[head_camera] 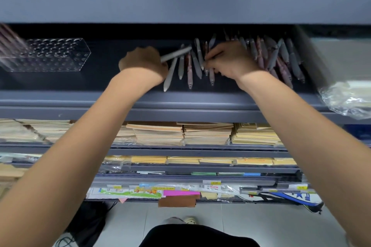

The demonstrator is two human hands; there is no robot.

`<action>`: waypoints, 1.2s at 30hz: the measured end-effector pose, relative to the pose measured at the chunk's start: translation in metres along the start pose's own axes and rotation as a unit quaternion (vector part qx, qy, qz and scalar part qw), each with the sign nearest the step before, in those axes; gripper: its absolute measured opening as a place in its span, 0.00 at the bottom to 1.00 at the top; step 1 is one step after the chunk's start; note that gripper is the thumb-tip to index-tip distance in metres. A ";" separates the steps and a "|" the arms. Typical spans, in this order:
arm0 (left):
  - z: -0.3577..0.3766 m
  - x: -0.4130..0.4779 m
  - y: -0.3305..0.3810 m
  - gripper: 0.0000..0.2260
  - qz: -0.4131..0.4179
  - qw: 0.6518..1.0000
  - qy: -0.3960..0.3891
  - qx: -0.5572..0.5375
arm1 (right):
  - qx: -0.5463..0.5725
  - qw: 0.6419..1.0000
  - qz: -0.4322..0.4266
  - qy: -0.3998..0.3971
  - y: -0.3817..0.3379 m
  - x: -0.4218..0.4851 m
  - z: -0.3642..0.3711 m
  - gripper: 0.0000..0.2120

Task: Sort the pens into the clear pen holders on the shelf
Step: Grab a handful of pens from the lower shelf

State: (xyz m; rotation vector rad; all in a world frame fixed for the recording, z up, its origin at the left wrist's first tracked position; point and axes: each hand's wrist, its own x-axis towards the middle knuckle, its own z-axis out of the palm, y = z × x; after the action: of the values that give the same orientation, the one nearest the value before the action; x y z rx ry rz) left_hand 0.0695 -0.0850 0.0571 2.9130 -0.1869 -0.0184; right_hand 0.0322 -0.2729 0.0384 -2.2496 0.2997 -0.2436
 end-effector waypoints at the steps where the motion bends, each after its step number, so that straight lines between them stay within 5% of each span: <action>1: 0.000 -0.003 0.003 0.11 -0.001 1.000 -0.007 0.023 | 0.013 1.000 0.003 0.005 0.001 0.001 0.001 0.08; 5: 0.000 -0.012 0.011 0.11 0.001 0.999 -0.005 0.039 | 0.027 0.999 0.006 0.026 0.004 0.002 0.004 0.14; 17: 0.002 -0.007 0.002 0.17 0.024 0.999 -0.014 -0.035 | 0.100 0.995 0.022 -0.015 0.001 -0.002 0.005 0.10; 23: 0.003 0.000 -0.001 0.17 0.076 0.985 -0.063 -0.139 | 0.145 0.989 0.027 -0.017 0.000 -0.005 0.004 0.09; 28: 0.003 0.021 0.002 0.17 0.038 0.966 -0.077 -0.244 | 0.210 0.976 0.047 -0.033 0.003 -0.002 0.003 0.08; 36: -0.001 0.036 0.042 0.32 0.108 0.983 -0.125 -0.082 | 0.240 0.963 0.124 0.005 -0.003 -0.002 -0.011 0.21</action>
State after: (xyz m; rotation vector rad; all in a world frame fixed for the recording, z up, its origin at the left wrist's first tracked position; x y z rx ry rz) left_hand 0.1004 -0.1301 0.0675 2.7018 -0.5174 -0.3487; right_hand 0.0281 -0.2785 0.0472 -1.7140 0.4707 -0.1715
